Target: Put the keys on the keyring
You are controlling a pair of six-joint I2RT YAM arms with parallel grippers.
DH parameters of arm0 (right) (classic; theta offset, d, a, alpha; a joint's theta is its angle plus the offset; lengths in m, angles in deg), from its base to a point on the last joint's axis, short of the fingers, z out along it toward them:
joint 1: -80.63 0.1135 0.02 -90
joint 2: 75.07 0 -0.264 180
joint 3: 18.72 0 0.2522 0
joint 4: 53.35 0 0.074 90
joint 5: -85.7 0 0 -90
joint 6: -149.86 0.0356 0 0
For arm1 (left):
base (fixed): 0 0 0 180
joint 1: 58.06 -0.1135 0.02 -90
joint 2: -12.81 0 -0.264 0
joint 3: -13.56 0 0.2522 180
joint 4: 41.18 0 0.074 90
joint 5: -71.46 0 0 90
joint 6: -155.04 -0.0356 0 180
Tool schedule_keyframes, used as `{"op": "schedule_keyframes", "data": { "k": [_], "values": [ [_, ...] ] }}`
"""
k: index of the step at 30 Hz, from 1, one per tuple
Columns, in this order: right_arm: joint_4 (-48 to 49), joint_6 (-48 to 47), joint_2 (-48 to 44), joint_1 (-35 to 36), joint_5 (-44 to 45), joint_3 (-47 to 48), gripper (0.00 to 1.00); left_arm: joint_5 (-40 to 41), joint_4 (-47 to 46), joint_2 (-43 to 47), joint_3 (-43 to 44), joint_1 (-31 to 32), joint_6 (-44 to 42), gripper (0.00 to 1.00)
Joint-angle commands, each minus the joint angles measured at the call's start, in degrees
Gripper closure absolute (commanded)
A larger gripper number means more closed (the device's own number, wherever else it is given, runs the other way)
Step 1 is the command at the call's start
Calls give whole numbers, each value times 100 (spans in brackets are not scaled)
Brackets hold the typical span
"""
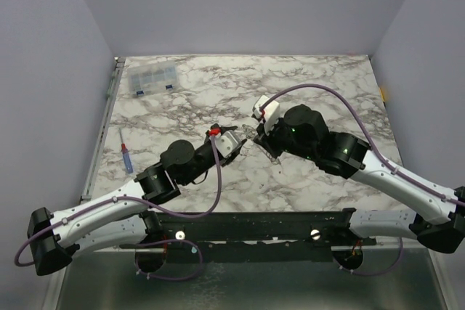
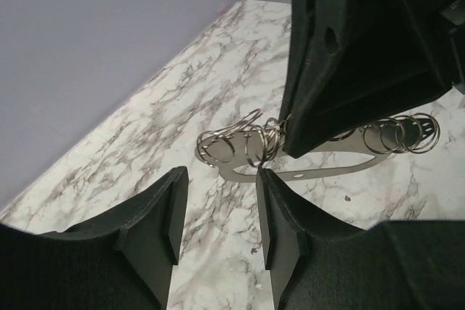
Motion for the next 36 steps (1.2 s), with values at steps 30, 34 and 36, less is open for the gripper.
{"op": "schedule_keyframes", "data": {
  "k": [30,34,36],
  "values": [
    [-112,-19,-249,8,-323,0,99,298,581,135,230,206,-532,58],
    [-229,-81,-133,8,-214,-7,100,194,1006,-20,753,206,0,59],
    [-223,-113,-109,12,-207,-25,99,100,1251,-212,965,205,113,59]
  ]
}}
